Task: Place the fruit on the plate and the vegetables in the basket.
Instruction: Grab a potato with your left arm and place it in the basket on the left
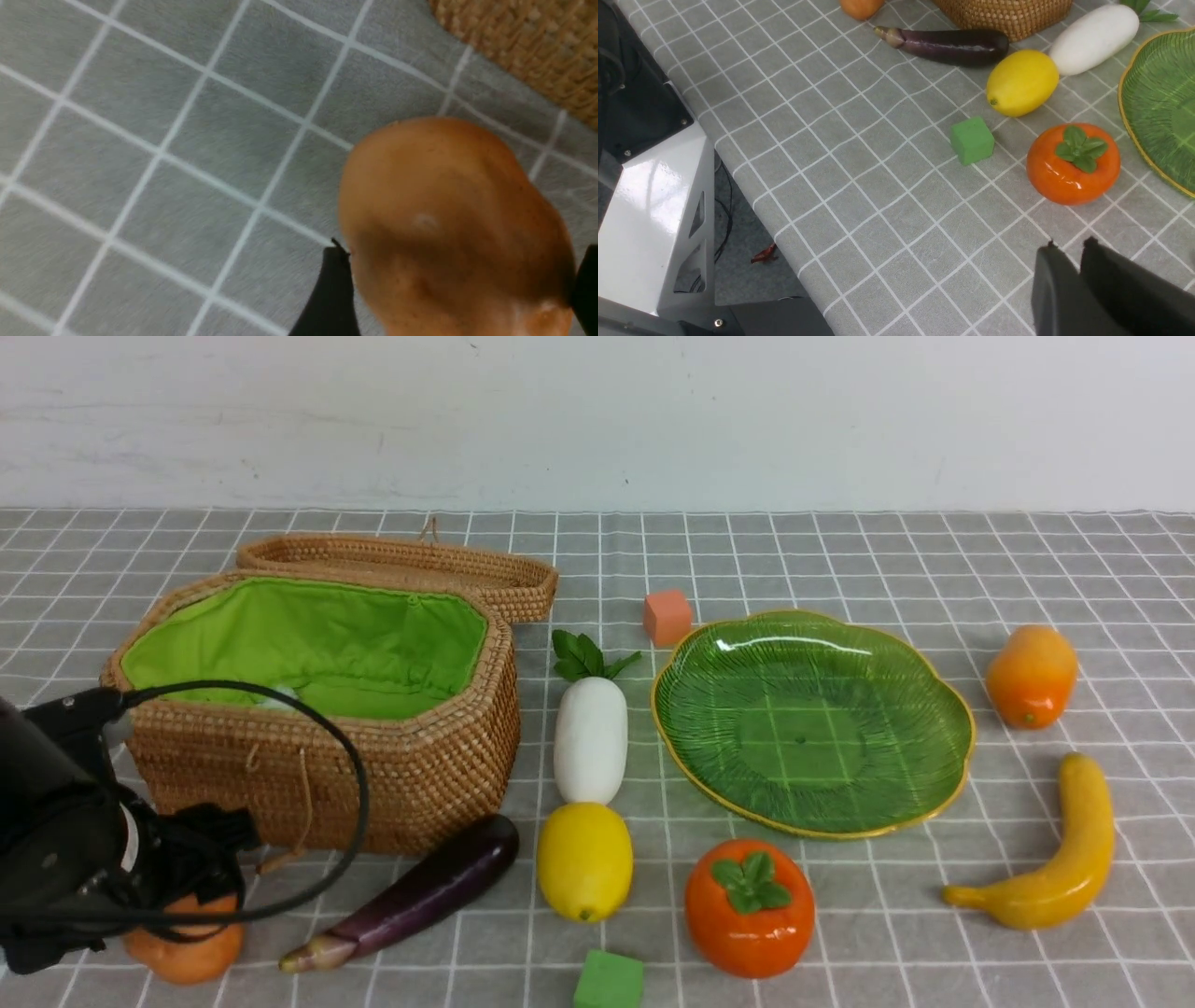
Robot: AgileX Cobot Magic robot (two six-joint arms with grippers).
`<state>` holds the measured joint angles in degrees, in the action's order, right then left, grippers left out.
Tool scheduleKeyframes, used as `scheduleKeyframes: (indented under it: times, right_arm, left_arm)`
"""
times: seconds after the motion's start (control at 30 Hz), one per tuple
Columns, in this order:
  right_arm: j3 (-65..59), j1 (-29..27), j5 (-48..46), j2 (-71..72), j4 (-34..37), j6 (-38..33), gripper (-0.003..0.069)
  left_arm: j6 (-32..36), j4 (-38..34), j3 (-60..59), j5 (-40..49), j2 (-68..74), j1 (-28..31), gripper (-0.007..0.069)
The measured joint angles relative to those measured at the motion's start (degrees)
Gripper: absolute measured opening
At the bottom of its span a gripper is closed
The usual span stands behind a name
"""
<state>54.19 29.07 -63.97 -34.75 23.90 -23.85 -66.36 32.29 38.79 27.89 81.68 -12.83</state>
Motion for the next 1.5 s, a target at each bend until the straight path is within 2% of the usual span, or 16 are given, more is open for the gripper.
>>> scheduleKeyframes:
  times: [0.13, 0.27, 0.43, 0.93, 1.13, 1.27, 1.5]
  right_arm:
    - [0.00, 0.00, 0.06, 0.00, -0.11, -0.02, 0.0087]
    - [0.00, 0.00, 0.06, 0.00, -0.19, -0.07, 0.0087]
    - [0.00, 0.00, 0.18, 0.00, -0.19, -1.32, 0.0087]
    - [0.00, 0.00, 0.39, 0.00, -0.14, -1.55, 0.0087]
    - [0.00, 0.00, 0.39, 0.00, -0.14, -1.55, 0.0087]
    - [0.00, 0.00, 0.34, 0.00, -0.14, -1.55, 0.0090]
    - [0.00, 0.00, 0.59, 0.00, 0.05, -1.55, 0.0092]
  left_arm:
    - [-6.17, 4.63, -2.01, -3.92, 0.00, -0.05, 0.0604]
    - [-10.41, 9.58, -2.44, -3.99, 0.00, -0.05, 0.0602]
    - [-11.95, 12.51, -2.44, -4.78, 0.50, -0.05, 0.0596]
    - [-12.78, 15.10, -1.66, -6.76, 6.50, -0.09, 0.0603]
    - [-12.72, 15.02, -1.60, -6.40, 5.84, -0.09, 0.0603]
    - [-12.14, 11.64, -2.42, -4.32, 2.16, -0.09, 0.0603]
    - [-4.74, 4.21, -2.59, 1.63, -4.52, -0.09, 0.0603]
